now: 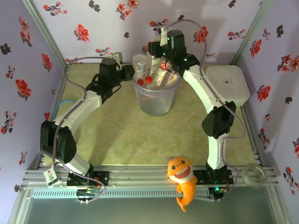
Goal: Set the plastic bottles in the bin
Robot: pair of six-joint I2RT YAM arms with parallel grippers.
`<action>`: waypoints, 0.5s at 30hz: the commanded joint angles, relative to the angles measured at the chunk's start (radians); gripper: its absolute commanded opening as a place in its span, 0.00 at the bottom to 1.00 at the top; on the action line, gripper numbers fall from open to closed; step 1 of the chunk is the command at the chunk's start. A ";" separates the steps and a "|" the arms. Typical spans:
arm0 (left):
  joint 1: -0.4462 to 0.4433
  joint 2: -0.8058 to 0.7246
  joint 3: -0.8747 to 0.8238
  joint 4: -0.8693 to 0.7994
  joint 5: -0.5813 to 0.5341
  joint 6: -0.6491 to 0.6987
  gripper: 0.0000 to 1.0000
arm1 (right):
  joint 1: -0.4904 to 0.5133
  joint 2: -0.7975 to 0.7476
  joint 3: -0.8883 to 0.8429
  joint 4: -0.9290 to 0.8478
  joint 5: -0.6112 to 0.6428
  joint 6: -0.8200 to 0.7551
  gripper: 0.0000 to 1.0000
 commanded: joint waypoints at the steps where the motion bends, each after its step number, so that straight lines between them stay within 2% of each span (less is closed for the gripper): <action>1: -0.007 0.012 0.026 -0.004 0.015 0.025 0.24 | 0.013 0.041 -0.016 -0.255 -0.114 0.066 0.39; 6: -0.008 0.010 0.024 0.002 0.014 0.023 0.25 | -0.009 0.043 0.108 -0.312 -0.135 0.070 0.47; 8: -0.007 0.009 0.019 0.005 0.014 0.020 0.25 | -0.011 0.044 0.138 -0.318 -0.136 0.069 0.57; 11: -0.007 0.007 0.018 0.010 0.014 0.015 0.25 | -0.013 0.048 0.181 -0.327 -0.138 0.064 0.66; 15: -0.007 0.003 0.018 0.010 0.014 0.013 0.25 | -0.018 0.055 0.246 -0.347 -0.114 0.043 0.70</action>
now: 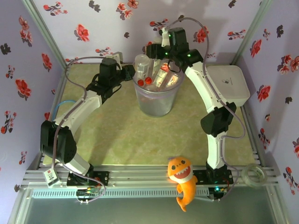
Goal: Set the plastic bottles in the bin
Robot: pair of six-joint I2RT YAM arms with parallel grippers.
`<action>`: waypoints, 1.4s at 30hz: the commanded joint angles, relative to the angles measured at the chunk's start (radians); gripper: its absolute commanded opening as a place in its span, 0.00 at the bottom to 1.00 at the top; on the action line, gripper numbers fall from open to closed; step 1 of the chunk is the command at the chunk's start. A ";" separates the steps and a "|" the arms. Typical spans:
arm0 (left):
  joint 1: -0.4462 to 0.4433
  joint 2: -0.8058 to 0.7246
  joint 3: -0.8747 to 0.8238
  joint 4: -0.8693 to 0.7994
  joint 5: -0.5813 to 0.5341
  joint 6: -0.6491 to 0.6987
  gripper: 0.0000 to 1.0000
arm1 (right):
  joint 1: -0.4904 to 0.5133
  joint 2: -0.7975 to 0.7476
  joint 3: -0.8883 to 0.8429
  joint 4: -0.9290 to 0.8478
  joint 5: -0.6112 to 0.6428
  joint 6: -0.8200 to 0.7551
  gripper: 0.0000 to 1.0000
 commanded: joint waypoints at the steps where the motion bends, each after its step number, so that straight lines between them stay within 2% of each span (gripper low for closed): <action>1: -0.006 0.002 0.018 0.007 0.008 0.011 0.25 | -0.001 0.011 0.074 -0.055 0.001 -0.015 0.72; 6: -0.006 -0.001 0.018 0.011 0.008 0.005 0.25 | -0.033 -0.012 0.108 -0.051 0.020 -0.013 0.74; 8: -0.006 -0.004 0.017 0.016 0.007 0.003 0.25 | -0.048 -0.028 0.101 -0.044 0.018 -0.006 0.80; 10: -0.006 -0.007 0.015 0.018 0.007 0.001 0.25 | -0.056 -0.047 0.085 -0.032 0.020 -0.005 0.80; 14: -0.006 -0.012 0.011 0.022 0.005 -0.003 0.25 | -0.072 -0.086 0.029 -0.012 0.021 -0.001 0.80; 21: -0.006 -0.028 0.009 0.022 0.002 0.001 0.33 | -0.113 -0.201 -0.133 0.061 0.016 0.016 0.80; 28: -0.001 -0.051 0.030 -0.004 0.000 0.023 0.47 | -0.201 -0.338 -0.334 0.090 0.022 0.023 0.80; 31: 0.001 -0.059 0.050 -0.028 -0.001 0.033 0.71 | -0.249 -0.405 -0.443 0.094 0.025 0.023 0.83; 35: 0.014 -0.088 0.064 -0.037 -0.010 0.059 0.97 | -0.313 -0.497 -0.595 0.081 0.065 0.002 0.99; 42: 0.107 -0.219 0.019 -0.091 -0.075 0.109 1.00 | -0.403 -0.642 -0.899 0.135 0.119 -0.015 0.99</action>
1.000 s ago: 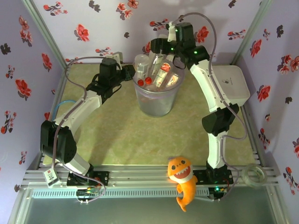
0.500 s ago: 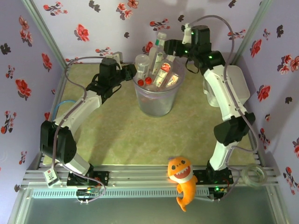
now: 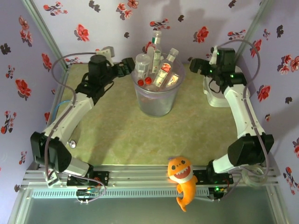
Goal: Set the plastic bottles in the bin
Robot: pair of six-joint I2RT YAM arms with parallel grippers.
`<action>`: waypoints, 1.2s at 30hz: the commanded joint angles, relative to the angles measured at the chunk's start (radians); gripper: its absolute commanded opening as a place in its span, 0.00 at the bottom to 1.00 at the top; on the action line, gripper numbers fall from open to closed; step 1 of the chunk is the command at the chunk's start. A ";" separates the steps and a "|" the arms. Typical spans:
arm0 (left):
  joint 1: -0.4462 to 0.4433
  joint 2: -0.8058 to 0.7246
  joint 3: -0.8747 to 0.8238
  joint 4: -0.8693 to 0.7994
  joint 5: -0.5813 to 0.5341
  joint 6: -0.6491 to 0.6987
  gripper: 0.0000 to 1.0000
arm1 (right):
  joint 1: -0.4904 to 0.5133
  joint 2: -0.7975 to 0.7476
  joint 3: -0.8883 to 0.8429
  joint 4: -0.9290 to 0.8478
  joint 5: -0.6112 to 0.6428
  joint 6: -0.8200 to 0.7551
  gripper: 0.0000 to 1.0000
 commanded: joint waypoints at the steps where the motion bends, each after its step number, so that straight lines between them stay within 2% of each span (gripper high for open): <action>1: 0.065 -0.104 -0.025 -0.043 -0.064 0.059 1.00 | -0.022 -0.068 -0.127 0.052 0.064 -0.036 0.99; 8: 0.162 -0.236 -0.222 -0.139 -0.246 0.139 1.00 | -0.024 -0.181 -0.443 0.199 0.204 -0.047 0.99; 16: 0.214 -0.323 -0.490 -0.098 -0.404 0.203 1.00 | -0.024 -0.199 -0.666 0.401 0.327 -0.117 0.99; 21: 0.227 -0.365 -0.656 0.002 -0.546 0.235 1.00 | -0.021 -0.215 -0.785 0.536 0.396 -0.156 0.99; 25: 0.245 -0.346 -0.754 0.105 -0.615 0.297 1.00 | -0.011 -0.195 -0.837 0.611 0.447 -0.180 0.99; 33: 0.304 -0.218 -0.890 0.366 -0.625 0.320 1.00 | 0.022 -0.105 -0.902 0.773 0.479 -0.208 0.99; 36: 0.329 -0.154 -0.933 0.490 -0.625 0.323 1.00 | 0.039 -0.075 -0.948 0.884 0.523 -0.211 0.99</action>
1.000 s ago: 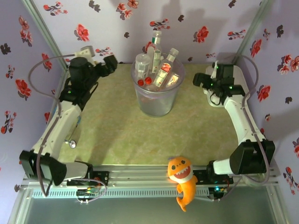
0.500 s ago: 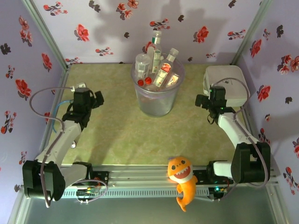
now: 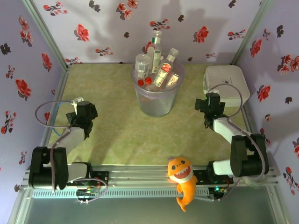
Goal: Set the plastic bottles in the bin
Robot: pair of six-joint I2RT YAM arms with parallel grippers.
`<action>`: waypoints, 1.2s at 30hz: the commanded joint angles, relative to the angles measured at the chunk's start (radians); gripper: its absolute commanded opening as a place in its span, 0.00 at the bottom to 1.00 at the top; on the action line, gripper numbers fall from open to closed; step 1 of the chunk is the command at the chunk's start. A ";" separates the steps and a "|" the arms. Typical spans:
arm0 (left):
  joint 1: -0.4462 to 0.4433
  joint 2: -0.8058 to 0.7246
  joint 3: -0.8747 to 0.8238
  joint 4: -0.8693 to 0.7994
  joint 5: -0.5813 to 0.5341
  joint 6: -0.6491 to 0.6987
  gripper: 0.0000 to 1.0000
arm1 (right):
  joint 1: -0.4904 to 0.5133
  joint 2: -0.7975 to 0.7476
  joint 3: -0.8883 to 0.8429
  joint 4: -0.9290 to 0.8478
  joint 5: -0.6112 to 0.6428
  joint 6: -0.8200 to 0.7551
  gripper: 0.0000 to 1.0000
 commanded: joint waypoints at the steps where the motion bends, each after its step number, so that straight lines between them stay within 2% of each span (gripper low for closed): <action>1: 0.029 0.053 -0.023 0.184 -0.044 0.024 1.00 | 0.018 0.031 -0.057 0.176 0.061 -0.028 0.99; 6: 0.032 0.119 -0.027 0.344 -0.019 0.120 1.00 | 0.023 0.069 -0.126 0.365 0.065 -0.041 0.99; 9: 0.034 0.162 -0.014 0.408 -0.005 0.166 1.00 | 0.023 0.089 -0.131 0.421 0.078 -0.066 0.99; 12: 0.042 0.202 0.032 0.364 0.045 0.158 1.00 | 0.021 0.154 -0.142 0.518 0.107 -0.075 0.99; 14: 0.045 0.257 -0.010 0.517 0.094 0.170 1.00 | 0.009 0.146 -0.124 0.466 0.100 -0.046 0.99; 16: 0.044 0.254 0.002 0.482 0.113 0.171 1.00 | 0.002 0.149 -0.153 0.528 0.091 -0.044 0.99; 21: 0.043 0.257 -0.048 0.581 0.179 0.202 1.00 | -0.017 0.138 -0.212 0.621 0.052 -0.032 0.99; 24: 0.048 0.307 -0.107 0.735 0.200 0.204 1.00 | -0.042 0.153 -0.233 0.661 0.031 -0.005 0.99; 26: 0.050 0.287 -0.096 0.675 0.211 0.196 1.00 | -0.049 0.227 -0.268 0.825 0.015 -0.016 0.99; 27: 0.052 0.308 -0.104 0.731 0.210 0.207 1.00 | -0.049 0.208 -0.263 0.797 0.011 -0.011 0.99; 28: 0.050 0.299 -0.100 0.710 0.209 0.205 1.00 | -0.049 0.178 -0.247 0.704 0.011 0.005 0.99; 36: 0.051 0.301 -0.102 0.713 0.211 0.204 1.00 | -0.056 0.196 -0.238 0.710 0.012 0.007 0.99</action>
